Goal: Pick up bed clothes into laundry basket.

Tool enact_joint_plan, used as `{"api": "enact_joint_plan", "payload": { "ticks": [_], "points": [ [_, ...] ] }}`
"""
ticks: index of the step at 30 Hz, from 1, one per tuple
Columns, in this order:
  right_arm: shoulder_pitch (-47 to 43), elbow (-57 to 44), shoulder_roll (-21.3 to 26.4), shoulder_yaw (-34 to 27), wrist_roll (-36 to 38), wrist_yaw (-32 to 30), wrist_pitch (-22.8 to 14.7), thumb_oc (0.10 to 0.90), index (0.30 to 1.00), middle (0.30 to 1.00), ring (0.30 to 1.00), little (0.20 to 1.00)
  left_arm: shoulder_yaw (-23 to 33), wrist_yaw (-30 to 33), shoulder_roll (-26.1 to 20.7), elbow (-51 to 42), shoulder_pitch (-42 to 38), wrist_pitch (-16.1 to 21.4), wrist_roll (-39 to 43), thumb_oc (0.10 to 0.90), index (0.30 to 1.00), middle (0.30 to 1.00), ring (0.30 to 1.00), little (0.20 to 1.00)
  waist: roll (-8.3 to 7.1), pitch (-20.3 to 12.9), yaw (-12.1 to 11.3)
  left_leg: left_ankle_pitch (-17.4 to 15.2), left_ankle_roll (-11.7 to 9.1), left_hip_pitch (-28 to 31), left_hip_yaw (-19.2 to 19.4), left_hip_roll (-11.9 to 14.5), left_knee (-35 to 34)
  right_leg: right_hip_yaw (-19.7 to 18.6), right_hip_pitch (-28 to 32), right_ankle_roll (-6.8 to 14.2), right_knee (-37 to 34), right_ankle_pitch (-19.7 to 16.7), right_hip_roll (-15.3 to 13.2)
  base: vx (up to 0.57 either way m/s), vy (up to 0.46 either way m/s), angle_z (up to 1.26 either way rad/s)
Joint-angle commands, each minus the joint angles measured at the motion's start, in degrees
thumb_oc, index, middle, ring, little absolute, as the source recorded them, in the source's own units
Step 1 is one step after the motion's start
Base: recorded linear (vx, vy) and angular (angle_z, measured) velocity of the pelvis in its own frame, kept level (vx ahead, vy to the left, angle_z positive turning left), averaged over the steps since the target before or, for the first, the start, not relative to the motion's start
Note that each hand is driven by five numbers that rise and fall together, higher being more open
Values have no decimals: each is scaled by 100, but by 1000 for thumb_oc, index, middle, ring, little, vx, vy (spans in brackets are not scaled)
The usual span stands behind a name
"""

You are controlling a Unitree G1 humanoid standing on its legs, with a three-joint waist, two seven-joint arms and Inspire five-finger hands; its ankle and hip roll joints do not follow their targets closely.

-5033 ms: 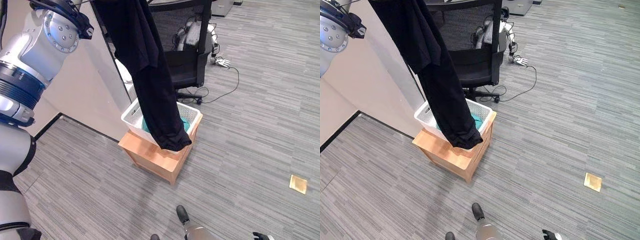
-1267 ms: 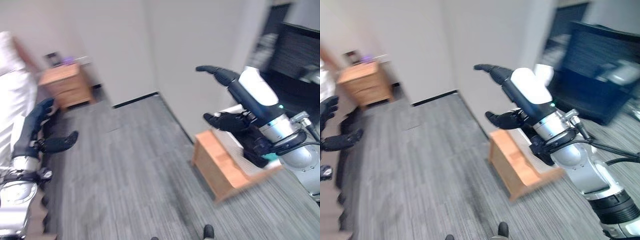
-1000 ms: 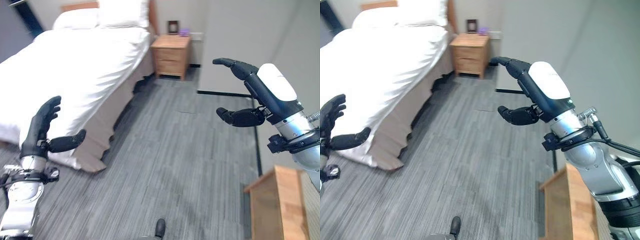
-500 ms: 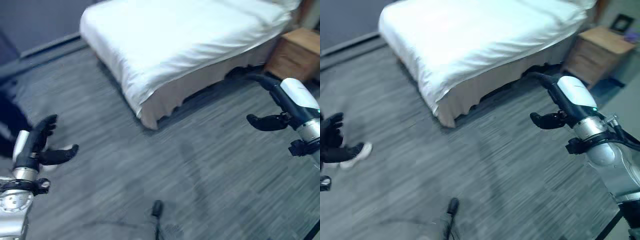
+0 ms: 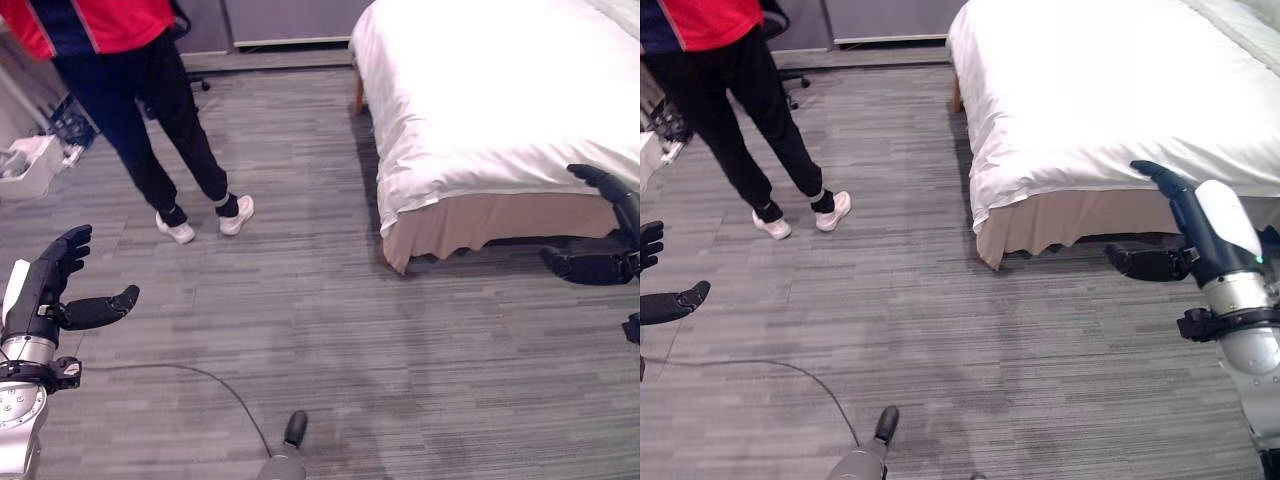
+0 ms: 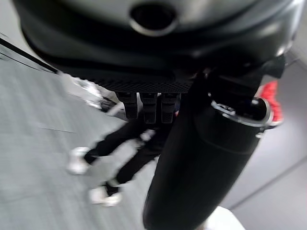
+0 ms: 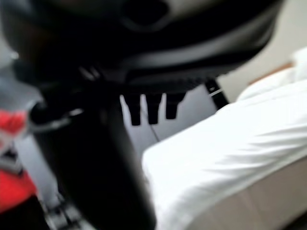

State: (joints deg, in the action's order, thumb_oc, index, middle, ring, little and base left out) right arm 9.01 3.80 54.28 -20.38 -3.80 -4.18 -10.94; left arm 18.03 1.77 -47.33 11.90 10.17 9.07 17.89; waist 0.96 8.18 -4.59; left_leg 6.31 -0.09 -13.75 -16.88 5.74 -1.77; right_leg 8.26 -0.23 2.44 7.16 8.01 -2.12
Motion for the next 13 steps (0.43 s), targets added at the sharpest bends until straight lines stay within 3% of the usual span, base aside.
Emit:
{"api": "enact_joint_plan", "payload": {
  "ticks": [1, 7, 13],
  "points": [
    [-756, 1, 446, -135, -166, -478, -276, 800, 900, 900, 900, 900, 838, 233, -498, -801, -294, 787, 13, 800, 900, 900, 900, 900, -384, -703, -20, -390, -534, 645, 316, -442, -309, -366, -608, 937, -1216, -1194, -806, 85, -4, 10],
    [-790, 372, 565, 28, -160, -482, -259, 800, 900, 900, 900, 900, 857, 222, -335, -973, -270, 804, -39, 800, 900, 900, 900, 900, -486, -923, -227, -430, -588, 669, 432, -264, -323, -264, -498, 937, -1216, -1094, -828, 41, -7, 3],
    [-661, 367, 584, 51, -217, -403, -261, 800, 900, 900, 900, 900, 888, 171, -282, -1110, -72, 780, -209, 800, 900, 900, 900, 900, -472, -1029, -283, -466, -610, 760, 453, -209, -323, -174, -379, 954, -1216, -1016, -873, 16, 9, 0]
  ]
}}
